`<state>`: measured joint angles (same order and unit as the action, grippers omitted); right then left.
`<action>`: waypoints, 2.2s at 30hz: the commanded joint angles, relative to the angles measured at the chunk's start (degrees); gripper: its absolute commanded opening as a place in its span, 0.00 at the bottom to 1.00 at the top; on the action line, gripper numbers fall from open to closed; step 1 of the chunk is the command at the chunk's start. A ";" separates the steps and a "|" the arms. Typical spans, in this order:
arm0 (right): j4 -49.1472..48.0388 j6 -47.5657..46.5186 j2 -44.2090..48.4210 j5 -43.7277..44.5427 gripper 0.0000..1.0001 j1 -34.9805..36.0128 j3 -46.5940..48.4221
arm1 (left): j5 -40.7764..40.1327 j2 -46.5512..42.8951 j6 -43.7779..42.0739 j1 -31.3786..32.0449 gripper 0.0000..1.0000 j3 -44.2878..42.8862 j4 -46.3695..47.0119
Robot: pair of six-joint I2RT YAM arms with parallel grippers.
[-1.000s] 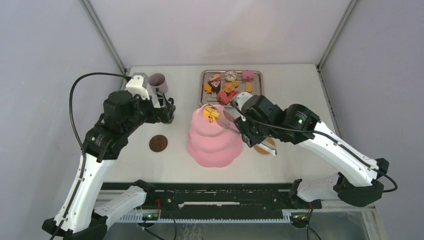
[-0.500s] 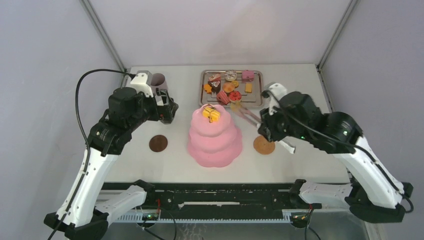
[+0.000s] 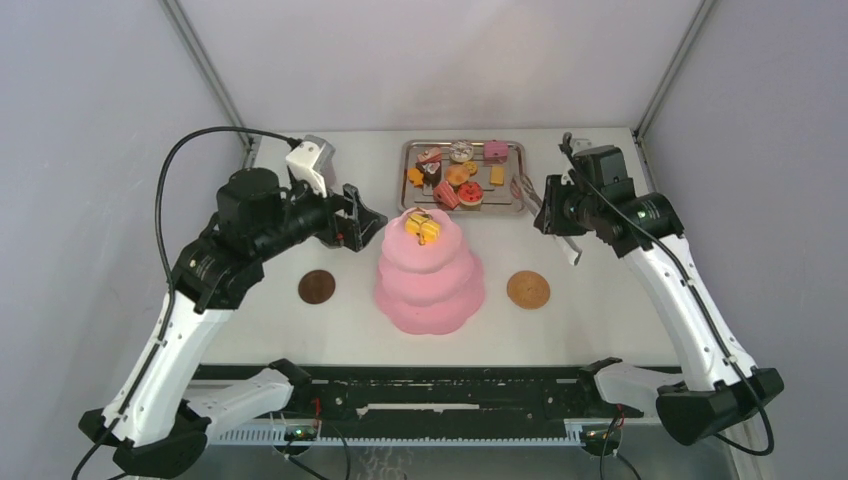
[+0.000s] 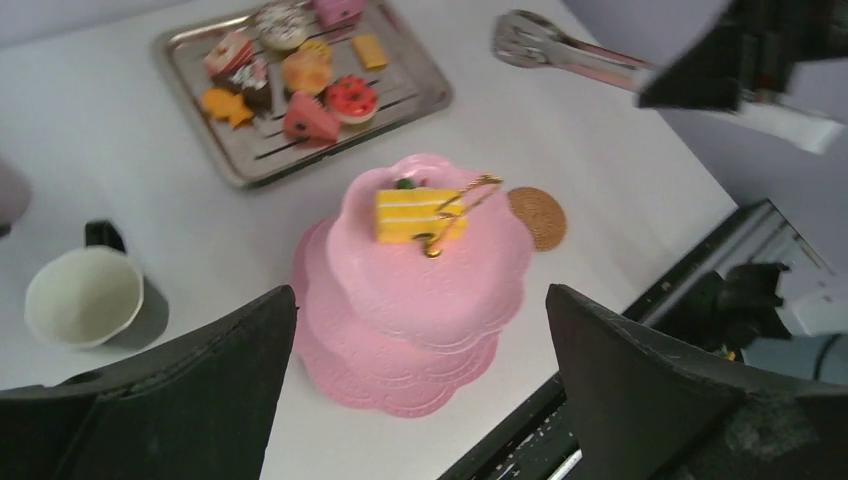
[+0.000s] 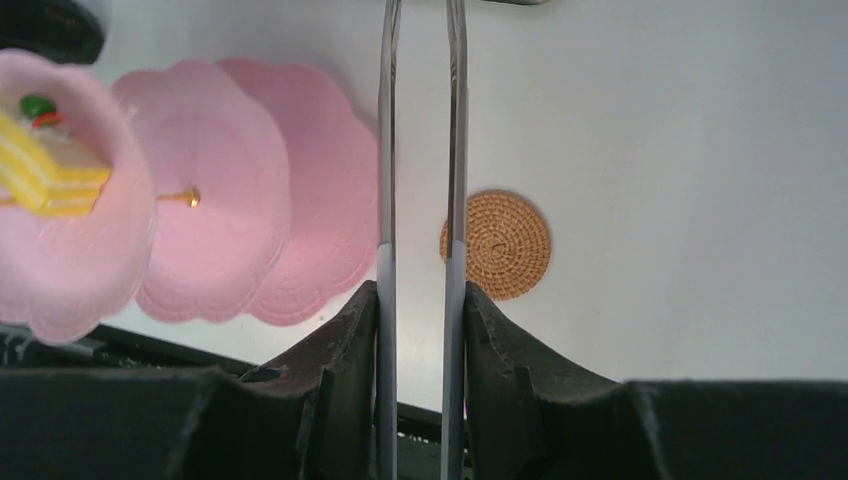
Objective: Serve the afternoon tea
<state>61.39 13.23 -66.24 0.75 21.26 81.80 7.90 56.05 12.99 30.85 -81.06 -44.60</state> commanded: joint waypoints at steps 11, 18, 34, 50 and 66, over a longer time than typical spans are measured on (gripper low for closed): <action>-9.33 1.36 1.66 -8.90 0.41 -8.23 -0.48 | 15.55 3.92 -35.23 4.78 0.94 -2.22 7.73; -9.01 1.04 3.31 -11.52 0.41 -11.11 -2.17 | 20.27 8.44 -43.25 3.18 0.91 1.02 10.95; -8.65 0.21 2.96 -12.56 0.41 -12.73 -3.87 | 30.95 19.00 -41.87 -1.06 0.88 -4.80 7.39; -9.81 0.35 2.20 -15.39 0.41 -13.70 -4.02 | 34.50 23.26 -38.04 -1.04 0.43 -6.88 7.51; -10.95 2.52 2.29 -14.02 0.41 -14.13 -5.54 | 32.16 18.64 -31.77 1.06 0.00 -4.25 8.56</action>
<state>54.06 14.50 -64.58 -13.39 7.46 75.79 41.54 78.81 -21.67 31.18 -84.18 -38.30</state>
